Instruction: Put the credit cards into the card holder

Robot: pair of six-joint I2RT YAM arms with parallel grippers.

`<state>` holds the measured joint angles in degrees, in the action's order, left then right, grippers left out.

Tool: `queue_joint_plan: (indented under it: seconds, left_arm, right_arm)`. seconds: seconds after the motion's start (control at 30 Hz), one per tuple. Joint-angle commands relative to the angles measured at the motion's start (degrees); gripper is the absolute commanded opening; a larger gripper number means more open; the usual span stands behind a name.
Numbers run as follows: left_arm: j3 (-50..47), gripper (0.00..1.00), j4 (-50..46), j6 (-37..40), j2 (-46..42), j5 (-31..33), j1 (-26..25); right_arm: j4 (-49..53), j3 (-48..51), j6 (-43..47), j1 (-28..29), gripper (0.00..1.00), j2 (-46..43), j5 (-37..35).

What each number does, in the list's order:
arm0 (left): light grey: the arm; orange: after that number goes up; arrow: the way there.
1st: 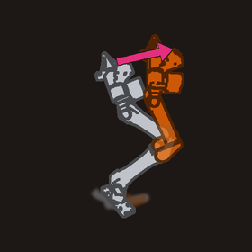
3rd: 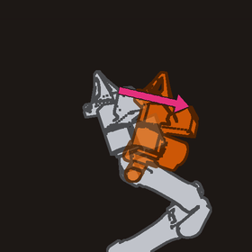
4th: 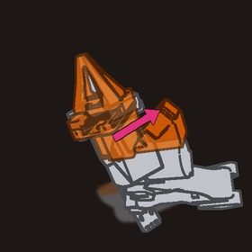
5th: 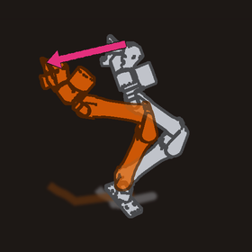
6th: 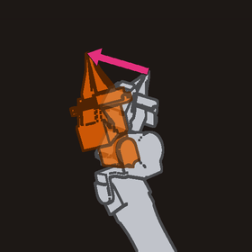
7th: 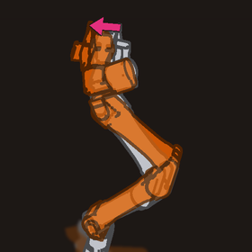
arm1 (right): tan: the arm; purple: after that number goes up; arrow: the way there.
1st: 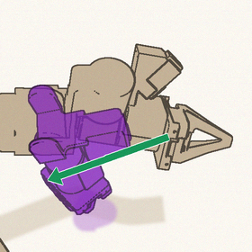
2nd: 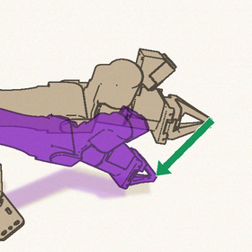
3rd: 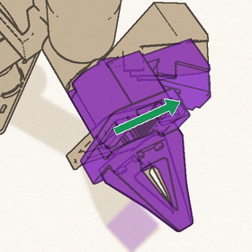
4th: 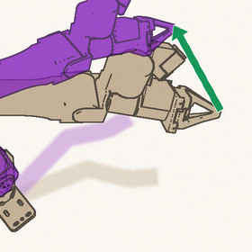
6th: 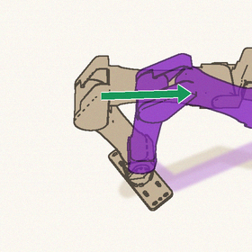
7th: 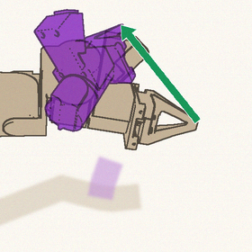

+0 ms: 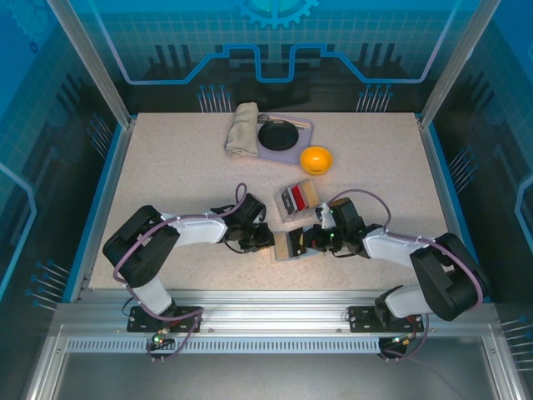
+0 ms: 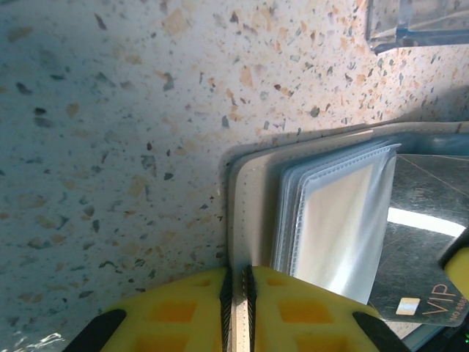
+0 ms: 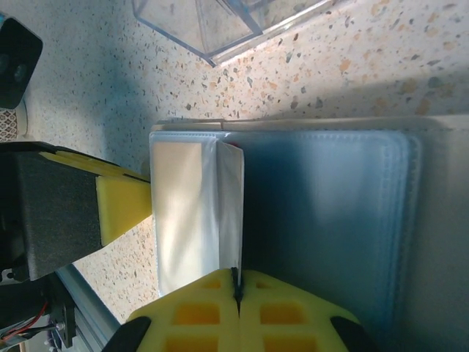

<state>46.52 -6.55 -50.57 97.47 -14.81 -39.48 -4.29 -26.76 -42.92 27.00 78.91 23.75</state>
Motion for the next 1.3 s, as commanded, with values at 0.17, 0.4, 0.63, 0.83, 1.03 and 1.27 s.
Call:
queue_joint_plan:
  seconds: [0.17,0.4,0.63,0.83,1.03,1.27]
  left_arm:
    - [0.8,0.17,-0.7,1.0,2.1,-0.1,-0.4]
    - [1.1,0.17,-0.6,1.0,2.4,-0.4,-0.4]
    - [1.0,0.18,-0.7,0.9,2.2,-0.2,-0.4]
    - [0.8,0.17,-0.5,1.0,2.2,-0.1,-0.4]
    - [0.4,0.17,-0.5,1.1,1.8,0.0,-0.4]
    - [0.2,0.17,0.0,1.0,1.9,-0.1,-0.5]
  right_arm:
    - [3.9,3.0,-1.5,0.2,0.05,-0.4,-1.2]
    - [-0.4,1.0,-2.4,2.5,0.05,4.8,1.6]
    - [-1.9,-1.0,-3.4,3.9,0.06,6.5,1.8]
    - [-1.3,-3.6,-4.1,6.7,0.11,8.3,1.4]
    - [10.2,-7.4,0.5,6.4,0.24,5.4,-4.4]
    - [15.4,-9.7,3.0,6.0,0.27,4.6,-6.5]
